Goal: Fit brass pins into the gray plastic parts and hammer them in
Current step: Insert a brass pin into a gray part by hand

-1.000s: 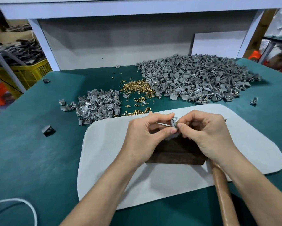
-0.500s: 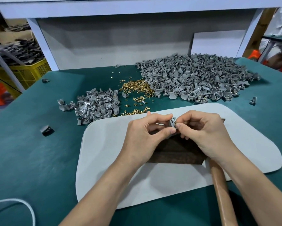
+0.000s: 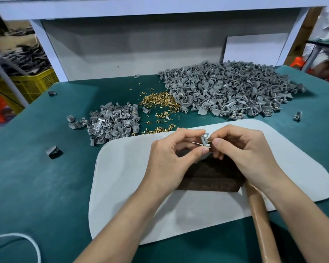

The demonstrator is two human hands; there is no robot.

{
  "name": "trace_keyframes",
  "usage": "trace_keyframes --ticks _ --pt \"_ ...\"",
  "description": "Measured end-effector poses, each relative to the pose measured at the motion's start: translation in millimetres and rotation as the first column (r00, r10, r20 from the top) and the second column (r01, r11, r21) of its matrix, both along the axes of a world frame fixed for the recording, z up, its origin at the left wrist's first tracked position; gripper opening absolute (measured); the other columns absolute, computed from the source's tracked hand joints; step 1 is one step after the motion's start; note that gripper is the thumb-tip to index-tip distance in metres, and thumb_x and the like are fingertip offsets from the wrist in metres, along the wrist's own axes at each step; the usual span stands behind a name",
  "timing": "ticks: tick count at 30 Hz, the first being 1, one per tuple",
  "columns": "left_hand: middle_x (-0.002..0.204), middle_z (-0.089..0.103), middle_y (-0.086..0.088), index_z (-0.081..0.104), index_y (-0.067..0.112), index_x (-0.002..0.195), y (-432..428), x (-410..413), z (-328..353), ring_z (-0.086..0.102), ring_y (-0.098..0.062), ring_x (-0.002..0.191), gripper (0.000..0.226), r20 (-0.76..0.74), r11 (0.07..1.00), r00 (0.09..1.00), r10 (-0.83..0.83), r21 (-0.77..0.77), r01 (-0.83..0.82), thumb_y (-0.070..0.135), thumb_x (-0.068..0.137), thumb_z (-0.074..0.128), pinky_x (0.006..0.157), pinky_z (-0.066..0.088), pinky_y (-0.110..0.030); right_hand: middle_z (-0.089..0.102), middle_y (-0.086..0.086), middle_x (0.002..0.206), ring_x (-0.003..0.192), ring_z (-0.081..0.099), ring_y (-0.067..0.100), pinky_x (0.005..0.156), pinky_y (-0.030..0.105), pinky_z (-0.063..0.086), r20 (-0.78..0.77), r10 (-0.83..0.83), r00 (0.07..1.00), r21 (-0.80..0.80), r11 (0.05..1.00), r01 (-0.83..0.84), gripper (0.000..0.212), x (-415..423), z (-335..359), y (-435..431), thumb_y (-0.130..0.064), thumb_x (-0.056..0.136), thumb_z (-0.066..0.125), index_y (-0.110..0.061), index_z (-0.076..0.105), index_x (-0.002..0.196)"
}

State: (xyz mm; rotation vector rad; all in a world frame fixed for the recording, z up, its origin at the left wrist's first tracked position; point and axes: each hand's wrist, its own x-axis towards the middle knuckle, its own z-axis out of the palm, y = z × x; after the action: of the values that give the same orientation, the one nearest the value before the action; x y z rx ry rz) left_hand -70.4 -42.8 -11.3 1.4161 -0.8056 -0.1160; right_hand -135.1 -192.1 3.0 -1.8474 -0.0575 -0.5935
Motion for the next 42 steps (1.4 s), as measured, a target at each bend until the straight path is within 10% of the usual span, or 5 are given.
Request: trace_keyframes --ticks 14,22,29,34,42 --pt "0.080 0.069 0.014 0.069 0.018 0.099 0 -1 1 0.067 -0.004 0.075 0.029 0.017 0.999 0.999 0.038 0.023 -0.038 0.003 0.075 0.076 0.079 0.053 -0.018 0.062 -0.003 0.057 0.051 0.057 0.007 0.052 0.014 0.046 0.005 0.038 0.999 0.017 0.999 -0.038 0.025 1 -3 -3 0.007 0.081 0.065 -0.016 0.066 0.072" --pt "0.080 0.069 0.019 0.068 0.028 0.095 -2 -4 3 0.069 -0.007 0.074 0.027 0.037 0.996 0.997 0.074 0.038 -0.075 0.016 0.072 0.075 0.105 0.034 -0.061 0.061 -0.003 0.053 0.048 0.054 0.004 0.050 0.012 0.043 -0.036 0.024 0.999 0.023 0.999 -0.023 0.021 1 -3 -3 0.007 0.080 0.066 -0.010 0.064 0.069" --pt "0.080 0.067 0.015 0.062 0.016 0.091 -1 -1 0 0.067 -0.005 0.076 0.027 0.049 0.992 0.995 0.085 0.093 -0.089 0.000 0.075 0.076 0.076 0.051 -0.018 0.063 -0.005 0.060 0.055 0.057 0.008 0.057 0.020 0.046 0.030 -0.120 0.992 -0.131 0.984 0.123 0.009 1 -2 -1 -0.017 0.082 0.065 -0.017 0.066 0.074" --pt "0.086 0.069 0.004 0.057 0.011 0.086 -1 0 -1 0.066 -0.009 0.082 0.022 0.059 0.974 0.994 0.089 0.205 -0.100 -0.002 0.077 0.071 0.084 0.053 -0.027 0.063 0.003 0.071 0.070 0.056 0.029 0.062 0.033 0.042 -0.030 -0.743 0.669 -0.435 0.612 0.660 0.011 3 -11 -36 -0.027 0.084 0.055 -0.017 0.056 0.079" --pt "0.091 0.068 0.011 0.057 0.024 0.072 -1 4 -6 0.062 0.000 0.086 0.023 0.148 0.935 0.978 0.146 0.304 -0.185 0.008 0.077 0.074 0.079 0.046 -0.012 0.063 0.012 0.089 0.082 0.057 0.032 0.065 0.030 0.037 -0.387 -0.812 0.437 -0.738 0.557 0.381 0.045 5 -20 -48 -0.059 0.075 0.063 -0.014 0.056 0.074"
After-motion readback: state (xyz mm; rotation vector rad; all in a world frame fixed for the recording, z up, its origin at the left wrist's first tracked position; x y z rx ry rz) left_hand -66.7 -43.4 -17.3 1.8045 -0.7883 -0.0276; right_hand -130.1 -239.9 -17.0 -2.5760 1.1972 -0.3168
